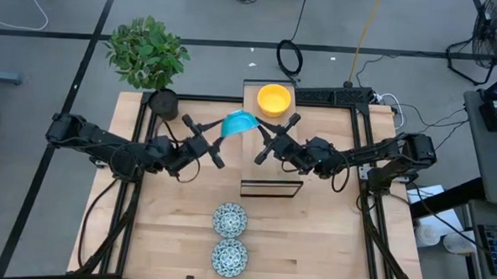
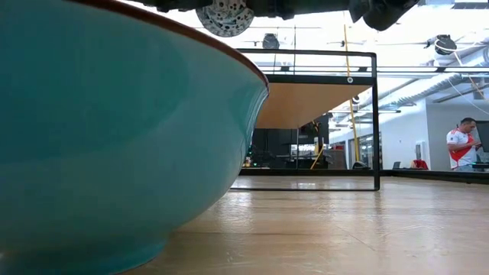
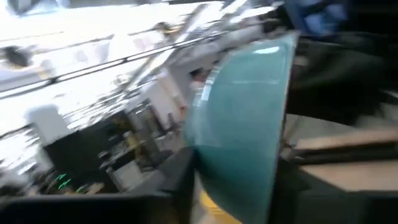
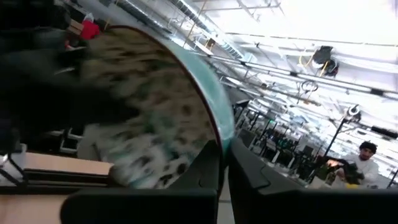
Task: Pick & Place Mini bowls
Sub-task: Put the bottom right blue patterned bowl on the shelf
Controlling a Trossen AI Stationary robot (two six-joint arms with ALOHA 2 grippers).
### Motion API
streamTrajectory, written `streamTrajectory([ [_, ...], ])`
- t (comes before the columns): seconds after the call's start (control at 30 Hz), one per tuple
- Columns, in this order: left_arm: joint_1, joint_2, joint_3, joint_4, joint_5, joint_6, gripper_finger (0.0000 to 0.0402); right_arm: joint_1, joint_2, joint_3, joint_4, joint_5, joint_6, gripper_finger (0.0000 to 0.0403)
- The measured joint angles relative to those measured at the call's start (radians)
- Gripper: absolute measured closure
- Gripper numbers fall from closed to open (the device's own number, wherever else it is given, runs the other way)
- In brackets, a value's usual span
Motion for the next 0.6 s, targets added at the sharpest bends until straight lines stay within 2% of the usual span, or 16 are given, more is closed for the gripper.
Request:
streamTrajectory([
  [0.07, 0.007, 0.001, 0.000, 0.004, -0.015, -0.014, 0.0329, 0.002, 0.000, 0.000, -0.024, -0.002, 0.017, 0.0396],
  [0.27, 0.014, -0.004, 0.001, 0.001, -0.084, -0.034, 0.0386, 0.025, 0.001, -0.003, -0.116, -0.035, 0.056, 0.0363],
  [0.5, -0.029, -0.034, 0.012, -0.056, -0.155, -0.007, 0.0390, 0.080, 0.000, -0.002, -0.267, 0.005, 0.123, 0.0308],
  [0.6, -0.058, -0.072, 0.051, -0.161, -0.190, -0.027, 0.0390, 0.129, -0.001, -0.002, -0.346, 0.092, 0.133, 0.0297],
])
